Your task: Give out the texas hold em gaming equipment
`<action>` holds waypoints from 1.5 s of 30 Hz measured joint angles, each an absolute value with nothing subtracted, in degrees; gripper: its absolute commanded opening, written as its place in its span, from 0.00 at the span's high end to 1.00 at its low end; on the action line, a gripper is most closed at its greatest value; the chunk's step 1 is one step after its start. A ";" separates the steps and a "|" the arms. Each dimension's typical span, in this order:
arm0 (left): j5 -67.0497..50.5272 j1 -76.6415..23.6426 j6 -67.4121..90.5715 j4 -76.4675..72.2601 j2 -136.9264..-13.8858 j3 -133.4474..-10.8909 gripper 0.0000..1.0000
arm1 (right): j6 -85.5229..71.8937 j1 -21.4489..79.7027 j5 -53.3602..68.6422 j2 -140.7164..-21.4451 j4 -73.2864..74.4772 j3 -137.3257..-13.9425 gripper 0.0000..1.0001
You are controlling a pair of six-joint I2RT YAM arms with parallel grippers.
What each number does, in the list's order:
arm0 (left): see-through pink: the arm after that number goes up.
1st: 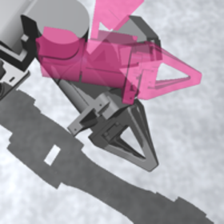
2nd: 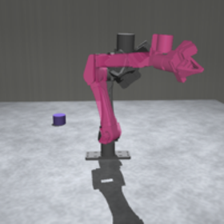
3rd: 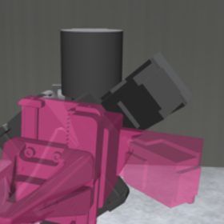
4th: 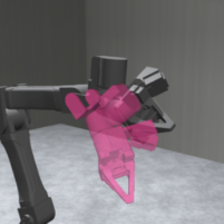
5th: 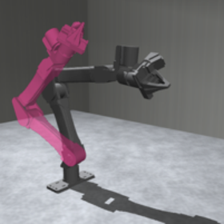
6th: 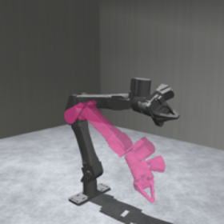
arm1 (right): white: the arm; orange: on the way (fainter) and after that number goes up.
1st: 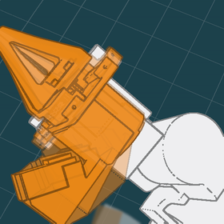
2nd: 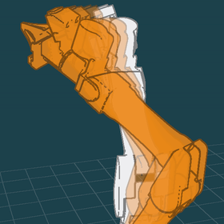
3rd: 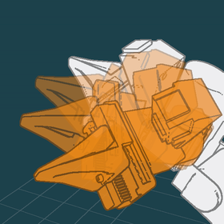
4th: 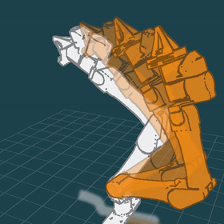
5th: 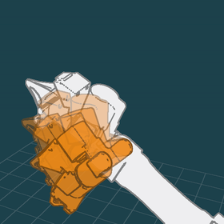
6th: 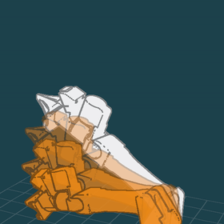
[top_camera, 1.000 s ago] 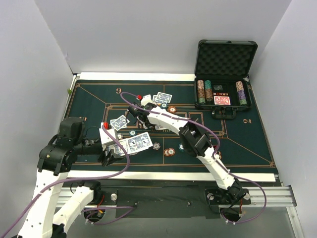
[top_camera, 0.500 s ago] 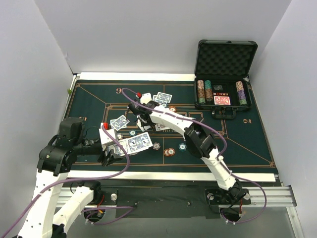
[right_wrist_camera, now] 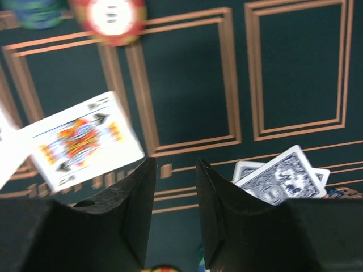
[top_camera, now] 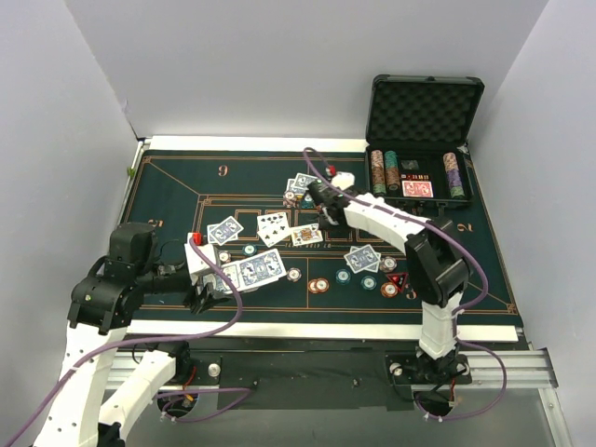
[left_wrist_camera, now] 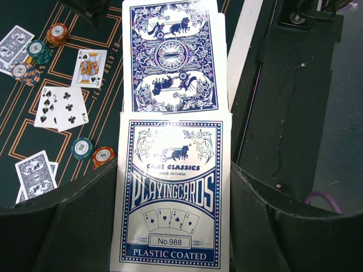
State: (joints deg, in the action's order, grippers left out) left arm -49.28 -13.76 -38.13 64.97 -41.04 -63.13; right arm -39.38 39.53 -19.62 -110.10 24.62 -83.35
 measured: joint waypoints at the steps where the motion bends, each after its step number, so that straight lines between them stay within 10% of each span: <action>1: -49.28 -13.76 -38.13 64.97 -41.04 -63.13 0.71 | -40.05 37.41 -18.59 -109.69 23.31 -80.55 0.71; 45: -49.23 -13.76 -38.09 64.88 -41.10 -62.48 0.71 | -49.91 36.77 -2.98 -117.97 11.29 -81.54 0.74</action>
State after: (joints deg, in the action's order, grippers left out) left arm -49.23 -13.76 -38.09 64.88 -41.10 -62.48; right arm -49.91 36.77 -2.98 -117.97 11.29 -81.54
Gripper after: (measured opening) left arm 0.754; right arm 0.222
